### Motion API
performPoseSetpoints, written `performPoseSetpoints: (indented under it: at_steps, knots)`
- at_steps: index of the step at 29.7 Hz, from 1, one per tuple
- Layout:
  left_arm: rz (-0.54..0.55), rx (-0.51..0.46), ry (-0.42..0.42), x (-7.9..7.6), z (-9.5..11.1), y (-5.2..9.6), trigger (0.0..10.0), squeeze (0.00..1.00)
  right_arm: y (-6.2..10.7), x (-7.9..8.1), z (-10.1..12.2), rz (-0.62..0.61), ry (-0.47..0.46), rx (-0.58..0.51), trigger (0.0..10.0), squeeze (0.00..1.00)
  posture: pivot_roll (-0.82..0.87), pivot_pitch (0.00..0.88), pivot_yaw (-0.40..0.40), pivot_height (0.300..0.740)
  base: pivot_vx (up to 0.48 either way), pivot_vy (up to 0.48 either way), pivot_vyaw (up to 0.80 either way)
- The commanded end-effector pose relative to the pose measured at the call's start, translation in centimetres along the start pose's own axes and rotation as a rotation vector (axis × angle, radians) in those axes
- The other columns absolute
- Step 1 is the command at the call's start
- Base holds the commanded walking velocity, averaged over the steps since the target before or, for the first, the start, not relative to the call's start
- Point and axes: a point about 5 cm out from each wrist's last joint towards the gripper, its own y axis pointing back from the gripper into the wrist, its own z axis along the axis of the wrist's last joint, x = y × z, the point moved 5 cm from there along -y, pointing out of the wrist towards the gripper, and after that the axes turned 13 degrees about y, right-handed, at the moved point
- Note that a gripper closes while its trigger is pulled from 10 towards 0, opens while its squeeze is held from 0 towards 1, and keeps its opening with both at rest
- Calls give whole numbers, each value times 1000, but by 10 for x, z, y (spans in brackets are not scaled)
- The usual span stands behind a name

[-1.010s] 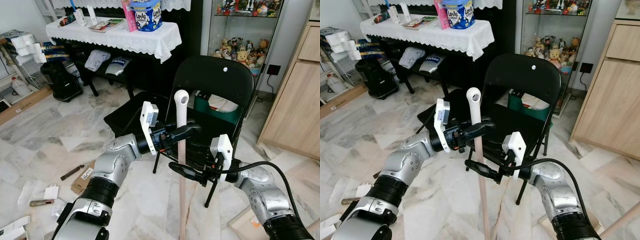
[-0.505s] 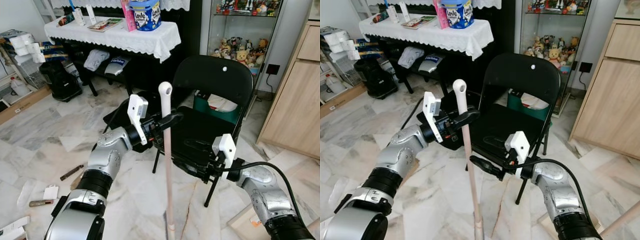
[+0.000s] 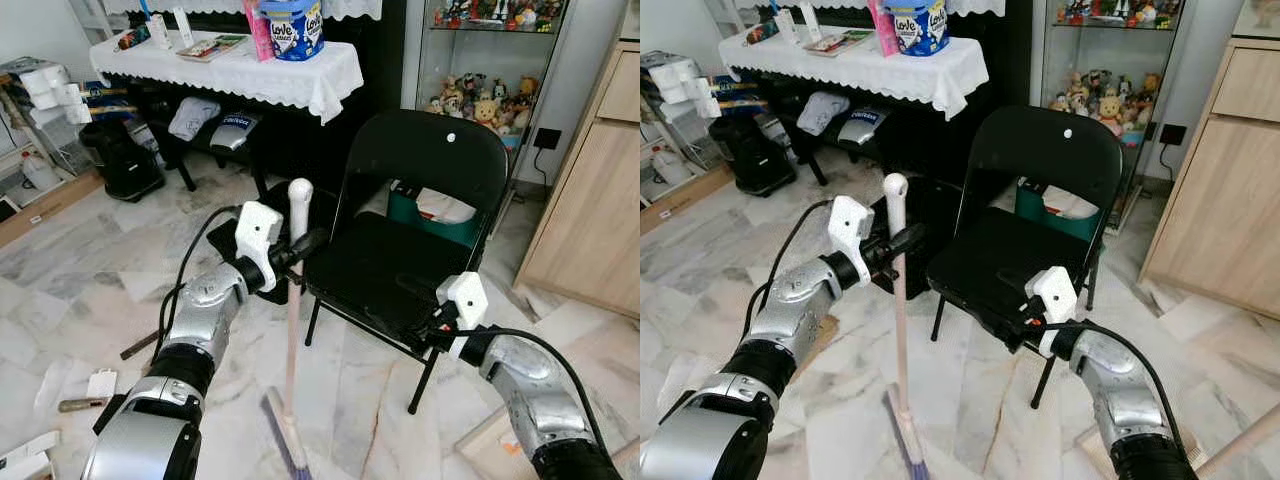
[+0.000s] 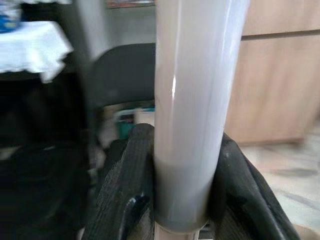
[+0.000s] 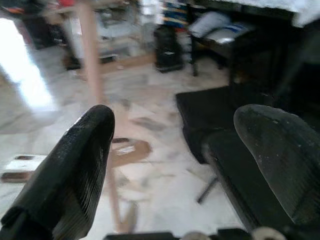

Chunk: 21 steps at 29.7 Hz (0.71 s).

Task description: Sweep floor

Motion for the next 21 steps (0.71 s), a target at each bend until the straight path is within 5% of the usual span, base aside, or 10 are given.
performPoseSetpoints:
  at_steps: [1, 7, 14, 21]
  knots:
    - [132, -37, -81, 25, 12, 6, 10000, 0, -3, -1, -3, -31, 7, 12, 10000, 0, -108, 0, 132, 740, 0, 0, 0]
    - [357, -40, -129, 61, 7, 26, 10000, 0, -1, -11, -15, -147, -2, 52, 10000, 0, -105, 0, 129, 740, 0, 0, 0]
    - [479, -17, -206, 77, -3, 41, 10000, 0, -1, -10, -25, -189, -25, 72, 10000, 0, -103, 0, 119, 740, 0, 0, 0]
    - [697, -35, -237, 104, -2, 63, 10000, 0, 8, -37, -44, -426, -33, 175, 10000, 0, -103, 0, 112, 740, 0, 0, 0]
